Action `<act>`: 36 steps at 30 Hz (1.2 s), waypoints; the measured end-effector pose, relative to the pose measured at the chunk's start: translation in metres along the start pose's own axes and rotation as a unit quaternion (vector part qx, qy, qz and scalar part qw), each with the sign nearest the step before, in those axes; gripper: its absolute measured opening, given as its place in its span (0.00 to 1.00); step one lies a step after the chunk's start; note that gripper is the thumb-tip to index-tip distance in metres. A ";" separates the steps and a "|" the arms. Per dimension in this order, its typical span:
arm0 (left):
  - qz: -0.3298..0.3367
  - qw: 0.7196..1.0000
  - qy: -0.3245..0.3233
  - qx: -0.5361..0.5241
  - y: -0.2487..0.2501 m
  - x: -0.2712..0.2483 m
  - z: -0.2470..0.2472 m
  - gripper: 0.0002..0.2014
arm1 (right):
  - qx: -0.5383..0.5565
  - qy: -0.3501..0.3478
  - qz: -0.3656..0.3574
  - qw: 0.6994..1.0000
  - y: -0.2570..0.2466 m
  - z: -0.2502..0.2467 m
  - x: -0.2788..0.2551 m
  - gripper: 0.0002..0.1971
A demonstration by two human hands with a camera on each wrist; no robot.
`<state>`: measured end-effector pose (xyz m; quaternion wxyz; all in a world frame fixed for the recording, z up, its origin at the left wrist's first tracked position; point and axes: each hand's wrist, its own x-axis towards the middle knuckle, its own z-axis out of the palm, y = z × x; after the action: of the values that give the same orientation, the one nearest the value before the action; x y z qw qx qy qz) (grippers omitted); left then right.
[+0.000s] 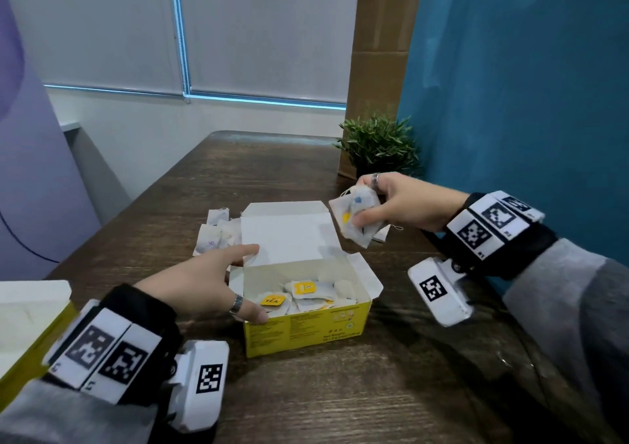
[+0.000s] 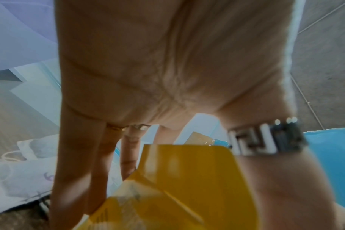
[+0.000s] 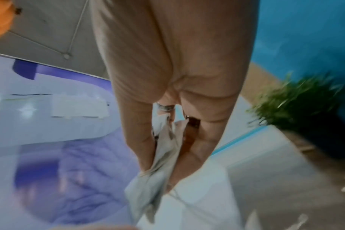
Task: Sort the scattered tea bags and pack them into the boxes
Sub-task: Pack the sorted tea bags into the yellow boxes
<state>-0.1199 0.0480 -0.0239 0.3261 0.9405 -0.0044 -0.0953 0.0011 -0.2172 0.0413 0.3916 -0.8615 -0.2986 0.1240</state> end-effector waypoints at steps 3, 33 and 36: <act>0.000 1.000 -0.003 -0.003 0.000 -0.001 0.000 0.70 | 0.008 -0.105 -0.021 0.994 -0.022 0.043 0.004 0.10; -0.007 0.999 -0.001 -0.043 0.007 -0.004 0.001 0.54 | -0.286 0.048 0.243 0.926 0.112 -0.027 0.075 0.18; -0.009 0.999 -0.001 -0.043 0.007 -0.002 0.001 0.54 | -0.341 0.027 0.249 0.906 0.123 -0.016 0.093 0.23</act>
<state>-0.1222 0.0418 -0.0202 0.3649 0.9257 0.0076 -0.0992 0.1329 -0.2332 -0.0385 0.0383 -0.9918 -0.0879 0.0843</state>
